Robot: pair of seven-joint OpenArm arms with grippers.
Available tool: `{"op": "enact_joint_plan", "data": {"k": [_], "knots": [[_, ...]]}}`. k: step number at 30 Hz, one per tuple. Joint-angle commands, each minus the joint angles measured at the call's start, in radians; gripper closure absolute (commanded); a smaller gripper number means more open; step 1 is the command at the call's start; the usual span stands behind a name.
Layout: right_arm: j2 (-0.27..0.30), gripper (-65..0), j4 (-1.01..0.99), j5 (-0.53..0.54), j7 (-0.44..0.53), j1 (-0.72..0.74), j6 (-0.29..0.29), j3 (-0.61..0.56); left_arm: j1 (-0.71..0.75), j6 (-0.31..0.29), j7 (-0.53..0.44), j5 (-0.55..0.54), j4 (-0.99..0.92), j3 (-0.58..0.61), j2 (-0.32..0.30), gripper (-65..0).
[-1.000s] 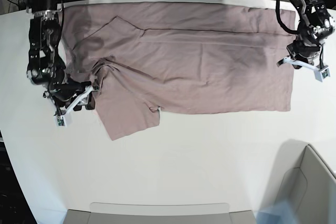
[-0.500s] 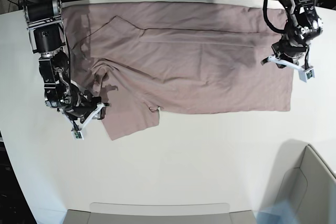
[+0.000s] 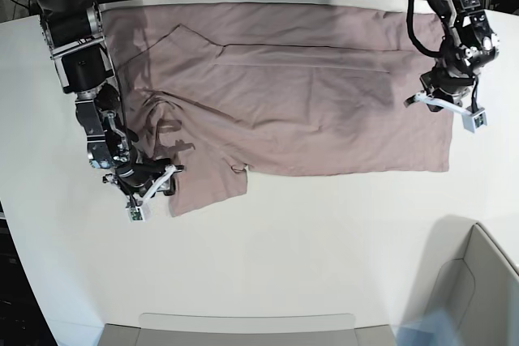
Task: Fold the T-shirt properly
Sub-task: 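Move both grippers to the hem corners and grasp the hem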
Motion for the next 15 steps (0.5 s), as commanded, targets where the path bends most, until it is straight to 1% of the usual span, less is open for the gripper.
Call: {"op": "enact_joint_plan", "data": {"k": [1, 5, 8, 11, 14, 15], "knots": [[0.000, -27.2, -0.001, 0.010, -0.052, 0.011, 0.011, -0.007, -0.009, -0.002, -0.014, -0.004, 0.013, 0.001, -0.012, 0.0], [-0.026, -27.2, 0.007, 0.010, -0.053, 0.011, 0.013, -0.009, -0.020, -0.002, -0.014, -0.004, 0.012, 0.001, -0.012, 0.0], [-0.031, -27.2, 0.007, 0.010, -0.053, 0.011, 0.013, -0.009, -0.052, -0.002, -0.006, -0.004, -0.015, 0.001, -0.014, 0.0], [-0.031, -27.2, 0.005, 0.010, -0.053, 0.009, 0.013, -0.009, -0.089, -0.002, -0.017, -0.004, -0.087, 0.003, -0.015, 0.0], [-0.026, -27.2, 0.005, 0.010, -0.053, 0.009, 0.013, -0.009, -0.181, -0.002, -0.021, -0.004, -0.185, 0.004, -0.018, 0.0], [-0.025, -27.2, 0.005, 0.010, -0.053, 0.009, 0.013, -0.009, -0.210, -0.002, -0.032, -0.004, -0.211, 0.006, -0.026, -3.9]]}}
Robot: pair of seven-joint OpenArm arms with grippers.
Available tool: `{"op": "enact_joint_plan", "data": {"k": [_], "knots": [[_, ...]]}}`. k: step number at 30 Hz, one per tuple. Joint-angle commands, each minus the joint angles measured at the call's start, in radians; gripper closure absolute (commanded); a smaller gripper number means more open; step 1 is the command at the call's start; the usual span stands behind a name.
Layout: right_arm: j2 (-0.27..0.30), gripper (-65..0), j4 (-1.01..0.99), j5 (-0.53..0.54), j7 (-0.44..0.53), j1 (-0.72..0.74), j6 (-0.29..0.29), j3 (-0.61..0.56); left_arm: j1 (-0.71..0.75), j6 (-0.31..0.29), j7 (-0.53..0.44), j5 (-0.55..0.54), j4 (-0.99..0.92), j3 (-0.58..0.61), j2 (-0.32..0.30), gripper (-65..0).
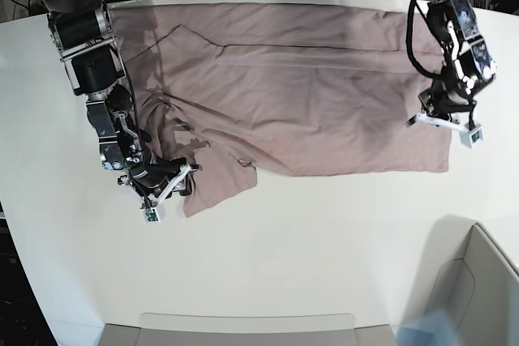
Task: Fold the T-shirt properly
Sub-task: 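Move both grippers to the hem corners and grasp the hem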
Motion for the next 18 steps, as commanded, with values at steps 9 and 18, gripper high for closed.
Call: {"op": "enact_joint_plan", "data": {"k": [9, 18], "knots": [[0.021, -27.2, -0.004, -0.001, -0.050, 0.003, 0.004, -0.003, -0.305, -0.001, -0.202, -0.014, -0.376, 0.232, -0.211, -20.4], [0.040, -27.2, -0.004, -0.001, -0.050, 0.002, 0.004, -0.003, -0.437, -0.002, -0.306, -0.203, -0.678, 0.330, -0.298, -20.4]]}}
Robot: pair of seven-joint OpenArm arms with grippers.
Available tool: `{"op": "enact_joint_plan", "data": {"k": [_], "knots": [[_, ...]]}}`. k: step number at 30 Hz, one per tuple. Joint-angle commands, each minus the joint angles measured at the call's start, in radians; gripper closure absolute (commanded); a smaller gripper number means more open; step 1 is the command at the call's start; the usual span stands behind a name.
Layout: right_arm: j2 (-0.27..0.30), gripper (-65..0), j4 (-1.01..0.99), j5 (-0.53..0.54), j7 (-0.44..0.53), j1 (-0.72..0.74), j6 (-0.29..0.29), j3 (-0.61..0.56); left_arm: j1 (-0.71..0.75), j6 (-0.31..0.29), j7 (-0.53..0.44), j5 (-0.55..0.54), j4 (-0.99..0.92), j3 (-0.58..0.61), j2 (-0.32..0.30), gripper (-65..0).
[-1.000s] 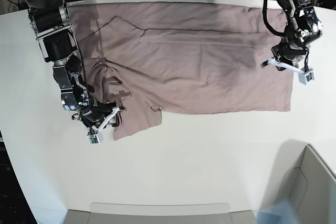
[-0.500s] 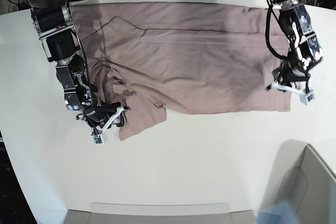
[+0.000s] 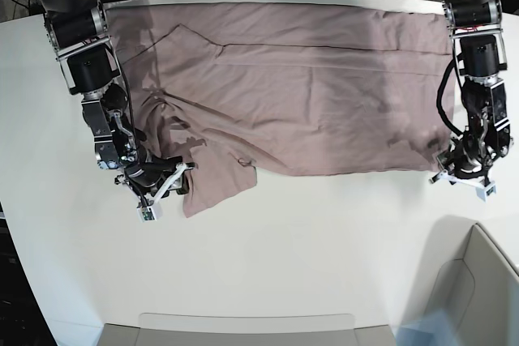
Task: Fold the T-shirt properly
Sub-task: 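Move both grippers to the hem corners and grasp the hem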
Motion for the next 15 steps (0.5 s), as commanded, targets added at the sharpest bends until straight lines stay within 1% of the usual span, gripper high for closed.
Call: {"op": "enact_joint_plan", "data": {"k": [1, 3, 6, 8, 10, 11, 15], "knots": [[0.016, -27.2, -0.003, -0.009, -0.052, 0.007, -0.011, -0.001, -0.025, -0.003, -0.025, 0.000, -0.001, 0.011, -0.024, -20.4], [0.018, -27.2, -0.003, -0.009, -0.052, 0.007, -0.011, -0.001, -0.025, -0.003, -0.048, 0.000, -0.037, 0.023, -0.031, -20.4], [0.018, -27.2, -0.003, -0.009, -0.052, 0.007, -0.011, 0.001, -0.023, -0.004, -0.050, -0.006, -0.048, 0.023, -0.034, -20.4], [0.018, -27.2, -0.003, -0.009, -0.052, 0.007, -0.011, 0.001, -0.020, -0.035, -0.048, -0.006, -0.050, 0.023, -0.034, -20.4], [0.018, -27.2, -0.003, -0.009, -0.052, 0.007, -0.011, 0.001, -0.018, -0.084, -0.045, -0.006, -0.051, 0.023, -0.034, -20.4], [0.018, -27.2, -0.003, -0.009, -0.052, 0.007, -0.011, 0.001, -0.017, -0.098, -0.045, -0.006, -0.054, 0.023, -0.034, -20.4], [0.015, -27.2, -0.003, -0.009, -0.052, 0.007, -0.011, 0.001, -0.023, -0.113, -0.048, -0.002, -0.114, 0.023, -0.031, -20.4]]}}
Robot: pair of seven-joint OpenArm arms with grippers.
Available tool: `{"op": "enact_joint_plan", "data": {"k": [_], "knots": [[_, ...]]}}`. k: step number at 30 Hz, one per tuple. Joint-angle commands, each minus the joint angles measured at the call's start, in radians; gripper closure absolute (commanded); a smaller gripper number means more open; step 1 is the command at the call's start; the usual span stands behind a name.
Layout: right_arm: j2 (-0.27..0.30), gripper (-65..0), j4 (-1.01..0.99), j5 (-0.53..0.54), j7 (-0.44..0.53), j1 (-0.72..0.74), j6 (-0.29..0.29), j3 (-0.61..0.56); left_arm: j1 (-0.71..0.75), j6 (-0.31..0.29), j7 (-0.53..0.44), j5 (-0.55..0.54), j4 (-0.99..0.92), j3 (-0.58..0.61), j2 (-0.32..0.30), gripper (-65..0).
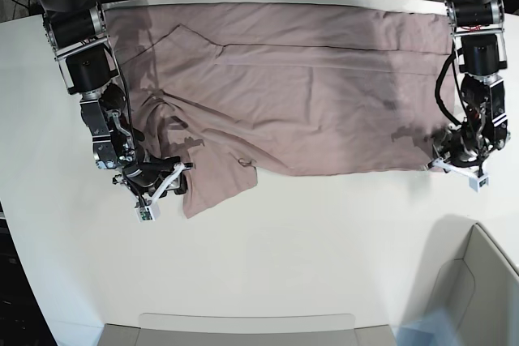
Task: Fold the T-shirt properly
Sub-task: 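Move both grippers to the hem corners and grasp the hem, then lift the hem with both grippers and fold it toward the collar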
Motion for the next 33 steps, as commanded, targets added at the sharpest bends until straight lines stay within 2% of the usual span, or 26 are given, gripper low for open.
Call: {"op": "enact_joint_plan", "data": {"k": [1, 7, 12, 15, 18, 19, 20, 22, 25, 31, 33], "knots": [[0.010, -27.2, -0.003, -0.008, -0.052, 0.007, -0.011, 0.000, -0.023, 0.000, -0.010, 0.006, 0.000, -0.002, -0.020, -20.4], [0.003, -27.2, -0.003, -0.008, -0.052, 0.007, -0.011, 0.000, -0.025, 0.000, -0.046, 0.006, -0.037, 0.127, -0.020, -20.4], [0.003, -27.2, -0.003, -0.008, -0.052, 0.007, -0.011, 0.000, -0.025, -0.004, -0.043, 0.001, -0.043, 0.141, -0.017, -20.0], [0.003, -27.2, -0.002, -0.008, -0.052, 0.007, -0.011, 0.000, -0.025, -0.054, -0.038, 0.001, -0.045, 0.142, -0.001, -14.9], [0.003, -26.9, 0.001, -0.008, -0.052, 0.007, -0.011, 0.000, -0.020, -0.070, -0.037, 0.006, -0.046, 0.142, 0.002, -4.5], [0.003, -26.0, 0.003, -0.008, -0.052, 0.007, -0.011, 0.000, -0.018, -0.070, -0.037, 0.006, -0.048, 0.142, 0.003, -0.8], [0.003, -24.0, 0.003, -0.008, -0.052, 0.007, -0.011, 0.000, -0.015, -0.071, -0.038, 0.006, -0.048, 0.142, 0.003, 0.0], [0.003, -16.6, 0.003, -0.008, -0.052, 0.007, -0.011, 0.000, -0.008, -0.073, -0.044, 0.006, -0.046, 0.141, 0.003, 0.0], [0.002, -1.3, 0.003, -0.008, -0.046, 0.010, -0.012, 0.002, 0.003, -0.073, -0.067, 0.006, -0.039, 0.134, -0.001, 0.0], [0.000, 0.0, 0.021, -0.008, -0.044, 0.022, -0.012, 0.006, 0.006, -0.073, -0.119, 0.006, 0.029, 0.131, -0.004, 0.0], [0.002, 0.0, 0.047, -0.008, -0.044, 0.024, -0.012, 0.006, 0.008, -0.073, -0.115, 0.006, 0.067, 0.091, -0.004, 0.0]]}}
